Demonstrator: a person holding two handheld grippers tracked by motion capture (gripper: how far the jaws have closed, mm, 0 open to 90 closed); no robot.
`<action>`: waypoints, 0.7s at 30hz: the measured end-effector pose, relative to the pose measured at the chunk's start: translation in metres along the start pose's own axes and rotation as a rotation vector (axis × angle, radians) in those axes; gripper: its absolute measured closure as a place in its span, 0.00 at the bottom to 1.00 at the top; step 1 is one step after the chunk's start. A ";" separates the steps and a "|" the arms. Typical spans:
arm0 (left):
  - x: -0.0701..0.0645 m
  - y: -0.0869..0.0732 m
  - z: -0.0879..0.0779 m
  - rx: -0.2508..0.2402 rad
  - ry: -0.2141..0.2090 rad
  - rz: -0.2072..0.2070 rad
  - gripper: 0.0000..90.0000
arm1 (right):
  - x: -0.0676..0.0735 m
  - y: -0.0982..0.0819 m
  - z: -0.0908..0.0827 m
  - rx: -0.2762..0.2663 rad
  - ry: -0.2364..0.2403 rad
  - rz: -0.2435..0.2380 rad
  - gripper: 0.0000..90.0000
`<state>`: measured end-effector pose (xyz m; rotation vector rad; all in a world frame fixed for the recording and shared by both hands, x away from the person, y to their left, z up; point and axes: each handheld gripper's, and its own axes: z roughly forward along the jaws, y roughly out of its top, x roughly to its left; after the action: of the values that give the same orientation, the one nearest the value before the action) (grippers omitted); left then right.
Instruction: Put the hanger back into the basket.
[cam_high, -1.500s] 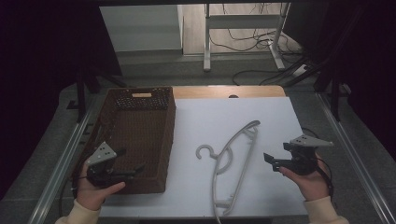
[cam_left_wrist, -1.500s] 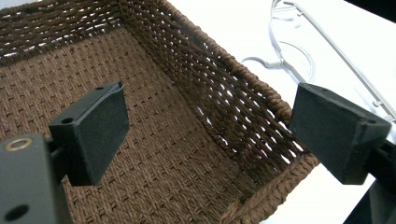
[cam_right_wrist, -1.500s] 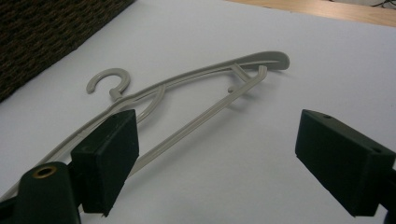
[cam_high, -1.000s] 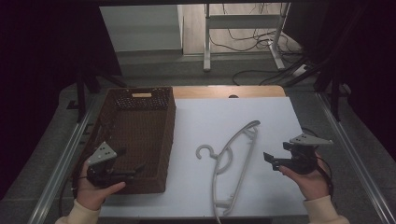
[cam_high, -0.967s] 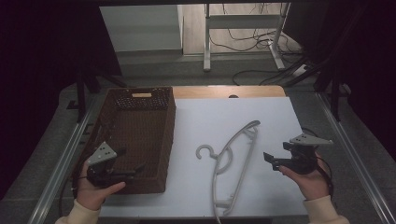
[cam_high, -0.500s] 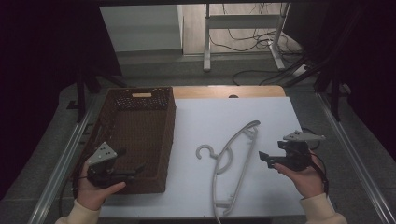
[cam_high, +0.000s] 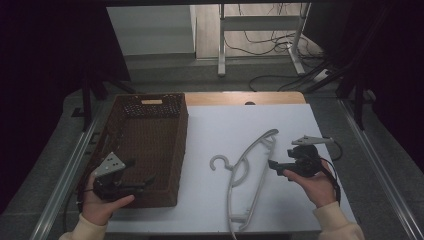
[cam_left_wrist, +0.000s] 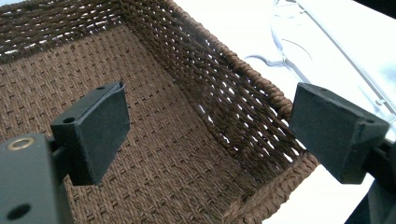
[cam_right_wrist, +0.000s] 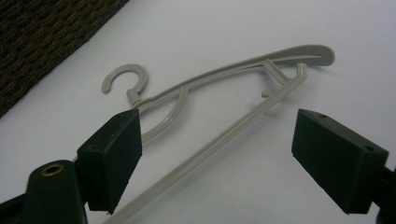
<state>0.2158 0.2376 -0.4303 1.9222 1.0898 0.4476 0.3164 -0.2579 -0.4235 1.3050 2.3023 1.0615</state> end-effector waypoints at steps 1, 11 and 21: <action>0.000 0.000 0.000 0.000 0.000 0.000 0.15 | 0.001 0.001 0.002 0.003 0.002 0.002 0.19; 0.000 0.000 -0.001 -0.001 0.001 0.000 0.15 | 0.010 0.011 0.023 0.042 0.019 0.012 0.20; 0.000 0.000 -0.001 -0.002 0.000 0.001 0.15 | 0.019 0.017 0.042 0.079 0.019 0.013 0.22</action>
<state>0.2149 0.2379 -0.4295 1.9210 1.0887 0.4493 0.3401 -0.2179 -0.4382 1.3470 2.3753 1.0002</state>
